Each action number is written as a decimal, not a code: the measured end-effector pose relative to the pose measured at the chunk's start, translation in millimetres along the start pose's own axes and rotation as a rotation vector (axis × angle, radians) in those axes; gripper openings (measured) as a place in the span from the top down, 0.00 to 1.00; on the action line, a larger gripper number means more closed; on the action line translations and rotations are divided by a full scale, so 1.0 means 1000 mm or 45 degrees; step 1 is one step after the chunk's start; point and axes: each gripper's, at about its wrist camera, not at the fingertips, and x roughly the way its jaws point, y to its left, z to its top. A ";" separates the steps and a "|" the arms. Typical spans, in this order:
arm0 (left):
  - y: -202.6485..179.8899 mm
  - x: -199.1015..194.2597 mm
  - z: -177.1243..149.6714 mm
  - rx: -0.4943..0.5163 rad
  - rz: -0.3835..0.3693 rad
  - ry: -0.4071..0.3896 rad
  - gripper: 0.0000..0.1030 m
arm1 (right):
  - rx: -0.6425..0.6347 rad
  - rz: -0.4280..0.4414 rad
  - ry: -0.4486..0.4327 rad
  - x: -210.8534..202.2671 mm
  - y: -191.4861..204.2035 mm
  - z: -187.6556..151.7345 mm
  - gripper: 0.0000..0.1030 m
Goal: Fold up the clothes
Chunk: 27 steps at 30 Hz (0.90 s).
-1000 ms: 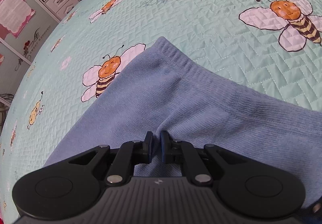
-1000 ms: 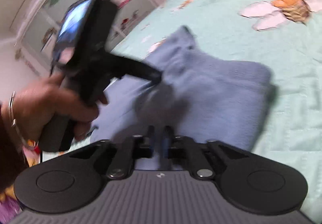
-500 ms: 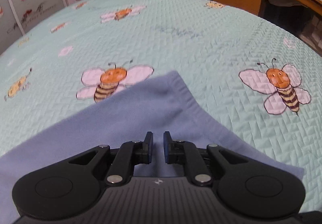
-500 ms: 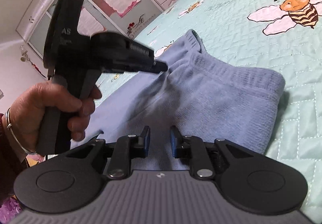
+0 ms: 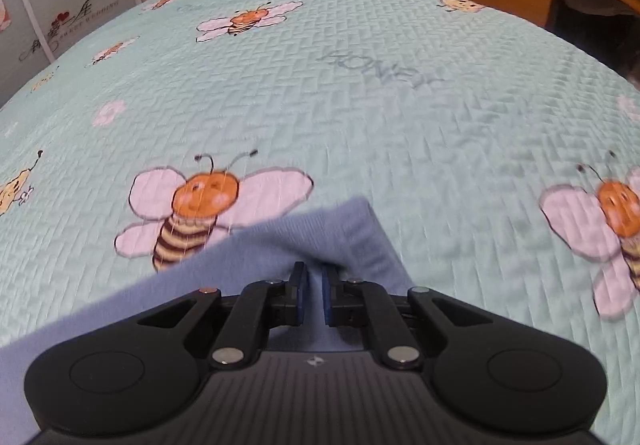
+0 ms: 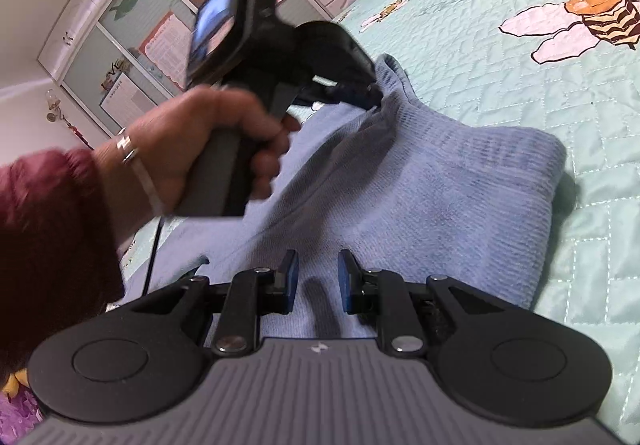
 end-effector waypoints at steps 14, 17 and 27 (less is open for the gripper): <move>0.061 -0.156 -0.113 -0.363 -0.132 -0.192 0.68 | 0.052 0.038 0.001 -0.001 -0.007 0.000 0.79; 0.087 -0.207 -0.179 -0.525 -0.124 -0.206 0.62 | 0.037 0.025 -0.004 0.000 -0.006 -0.001 0.79; 0.143 -0.300 -0.374 -0.956 -0.027 -0.078 0.59 | -0.089 -0.068 -0.051 0.003 0.008 -0.005 0.79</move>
